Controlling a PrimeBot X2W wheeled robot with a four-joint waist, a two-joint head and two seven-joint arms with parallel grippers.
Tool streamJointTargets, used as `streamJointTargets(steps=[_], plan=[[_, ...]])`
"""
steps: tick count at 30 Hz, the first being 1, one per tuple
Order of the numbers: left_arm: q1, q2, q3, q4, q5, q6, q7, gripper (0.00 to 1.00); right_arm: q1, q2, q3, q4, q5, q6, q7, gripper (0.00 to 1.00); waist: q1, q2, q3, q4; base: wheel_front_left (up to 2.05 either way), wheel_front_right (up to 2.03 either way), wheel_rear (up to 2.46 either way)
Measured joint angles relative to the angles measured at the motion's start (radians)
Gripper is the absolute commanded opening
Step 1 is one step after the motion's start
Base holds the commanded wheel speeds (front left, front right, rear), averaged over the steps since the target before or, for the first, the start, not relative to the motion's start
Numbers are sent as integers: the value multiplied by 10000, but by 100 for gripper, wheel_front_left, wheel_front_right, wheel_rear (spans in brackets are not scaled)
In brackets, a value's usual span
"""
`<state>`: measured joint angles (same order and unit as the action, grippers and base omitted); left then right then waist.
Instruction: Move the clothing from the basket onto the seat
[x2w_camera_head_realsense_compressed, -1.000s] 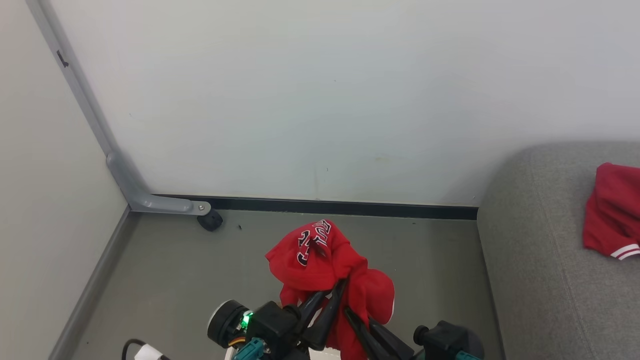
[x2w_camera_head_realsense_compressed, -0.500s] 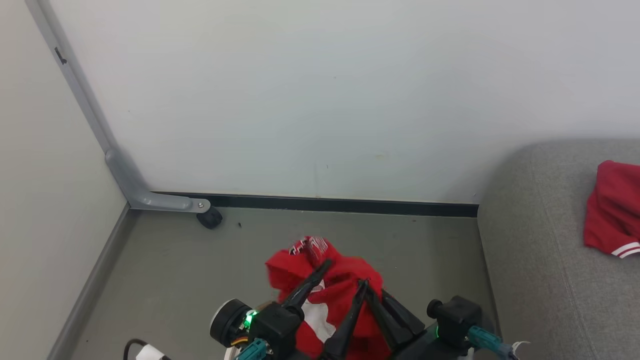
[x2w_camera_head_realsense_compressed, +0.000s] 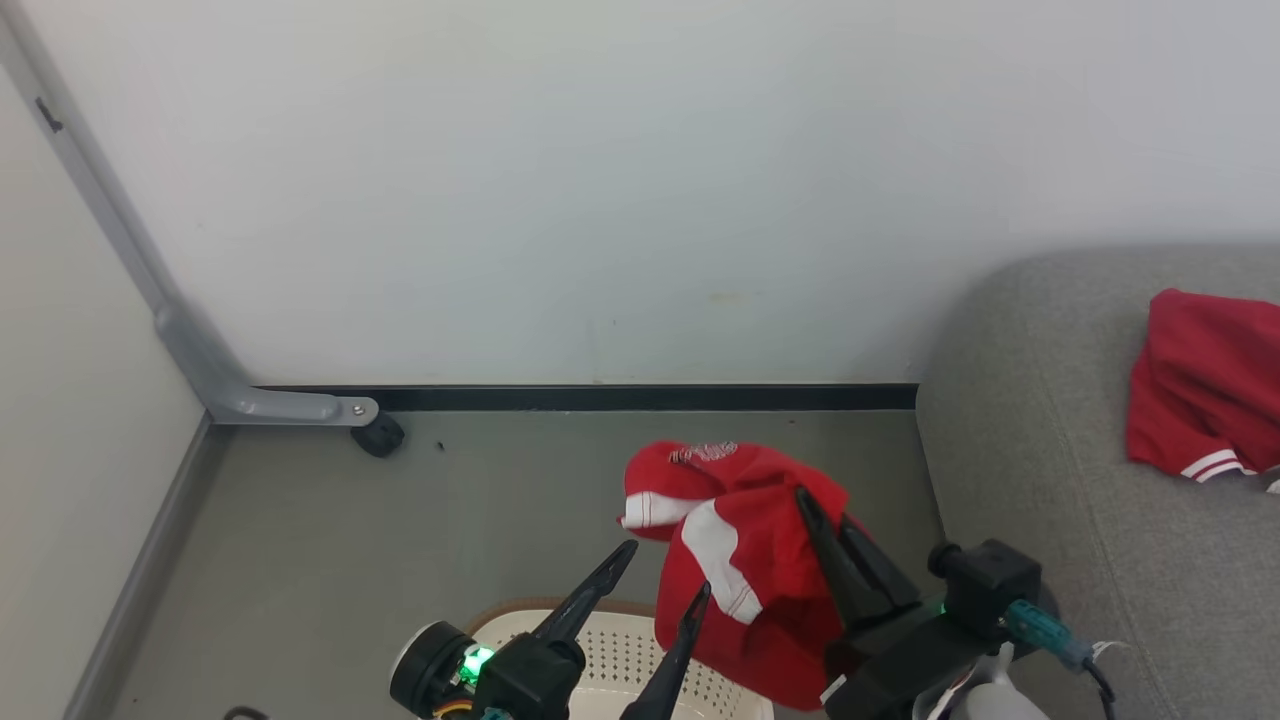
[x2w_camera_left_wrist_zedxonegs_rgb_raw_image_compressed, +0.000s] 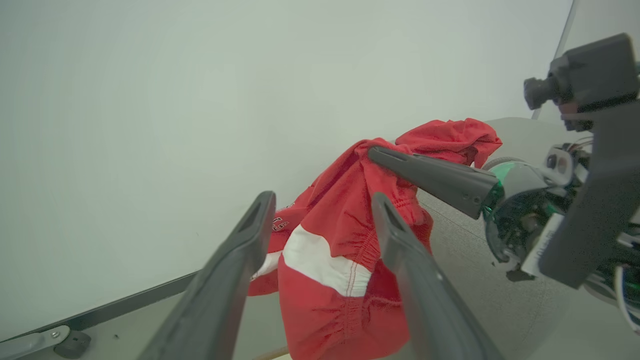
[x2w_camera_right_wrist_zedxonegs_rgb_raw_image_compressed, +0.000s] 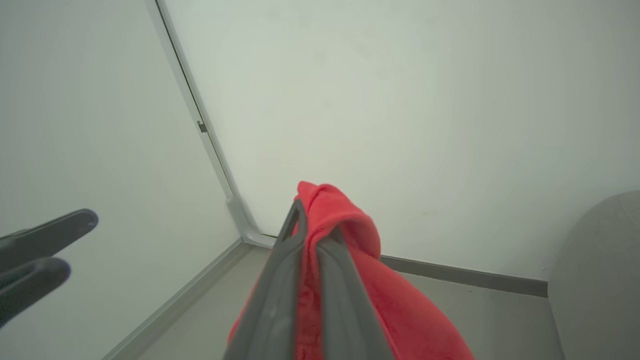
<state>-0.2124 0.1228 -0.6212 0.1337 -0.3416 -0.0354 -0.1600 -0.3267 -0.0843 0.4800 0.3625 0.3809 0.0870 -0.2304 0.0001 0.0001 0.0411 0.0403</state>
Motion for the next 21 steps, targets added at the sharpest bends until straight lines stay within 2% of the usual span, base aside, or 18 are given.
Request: streamJointTargets(steps=[21], plan=[[146, 255, -709, -562, 560, -128, 366, 100, -580, -1005, -1814, -90, 167, -621, -176, 0, 0, 0, 963, -1836, 0, 0, 0]])
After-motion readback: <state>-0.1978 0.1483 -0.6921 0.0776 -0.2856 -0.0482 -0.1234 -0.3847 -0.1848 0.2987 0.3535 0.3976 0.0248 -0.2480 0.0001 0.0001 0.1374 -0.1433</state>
